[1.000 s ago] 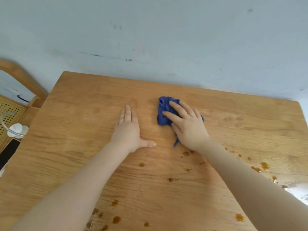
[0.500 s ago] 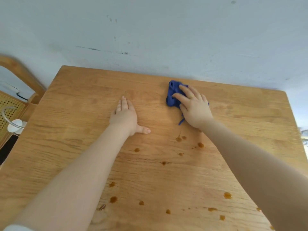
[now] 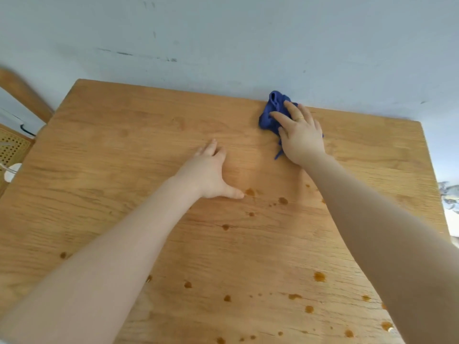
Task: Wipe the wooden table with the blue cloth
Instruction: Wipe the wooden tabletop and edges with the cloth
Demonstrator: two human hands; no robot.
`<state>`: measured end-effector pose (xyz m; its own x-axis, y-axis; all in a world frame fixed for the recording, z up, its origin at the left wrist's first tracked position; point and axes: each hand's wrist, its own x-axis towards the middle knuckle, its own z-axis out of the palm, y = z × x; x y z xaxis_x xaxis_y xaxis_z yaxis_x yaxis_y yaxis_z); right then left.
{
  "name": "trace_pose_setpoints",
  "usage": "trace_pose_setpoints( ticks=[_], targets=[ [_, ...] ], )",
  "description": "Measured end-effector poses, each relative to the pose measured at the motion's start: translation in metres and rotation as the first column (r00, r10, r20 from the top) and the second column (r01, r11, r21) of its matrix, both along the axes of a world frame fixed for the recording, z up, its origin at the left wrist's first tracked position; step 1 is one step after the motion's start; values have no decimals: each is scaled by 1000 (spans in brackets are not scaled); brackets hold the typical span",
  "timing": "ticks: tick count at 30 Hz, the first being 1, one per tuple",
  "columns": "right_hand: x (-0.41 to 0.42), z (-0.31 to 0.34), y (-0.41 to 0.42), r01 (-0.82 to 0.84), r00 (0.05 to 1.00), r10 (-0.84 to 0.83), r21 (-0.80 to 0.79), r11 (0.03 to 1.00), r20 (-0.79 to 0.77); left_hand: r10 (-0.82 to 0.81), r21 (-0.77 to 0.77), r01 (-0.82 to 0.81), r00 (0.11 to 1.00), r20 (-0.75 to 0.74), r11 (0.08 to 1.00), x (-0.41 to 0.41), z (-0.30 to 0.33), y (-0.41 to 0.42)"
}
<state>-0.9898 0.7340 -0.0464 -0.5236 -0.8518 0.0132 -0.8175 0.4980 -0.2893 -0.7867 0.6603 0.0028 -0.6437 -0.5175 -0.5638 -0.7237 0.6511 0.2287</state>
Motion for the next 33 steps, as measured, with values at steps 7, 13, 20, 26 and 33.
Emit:
trace_pose_setpoints(
  ticks=[7, 13, 20, 26, 33],
  targets=[
    [63, 3, 89, -415, 909, 415, -10, 910, 26, -36, -87, 39, 999, 28, 995, 4, -8, 13],
    [38, 2, 30, -203, 979, 203, -5, 979, 17, -50, -104, 49, 999, -9, 993, 6, -14, 9],
    [55, 6, 52, -405, 914, 405, -9, 914, -30, -49, -107, 47, 999, -22, 993, 7, -12, 12],
    [53, 4, 71, -460, 887, 460, -14, 888, 24, -53, -114, 53, 999, 2, 992, 1, -7, 11],
    [-13, -2, -6, 146, 989, -146, -19, 989, 3, -78, -111, 83, 996, 45, 990, 0, -11, 11]
  ],
)
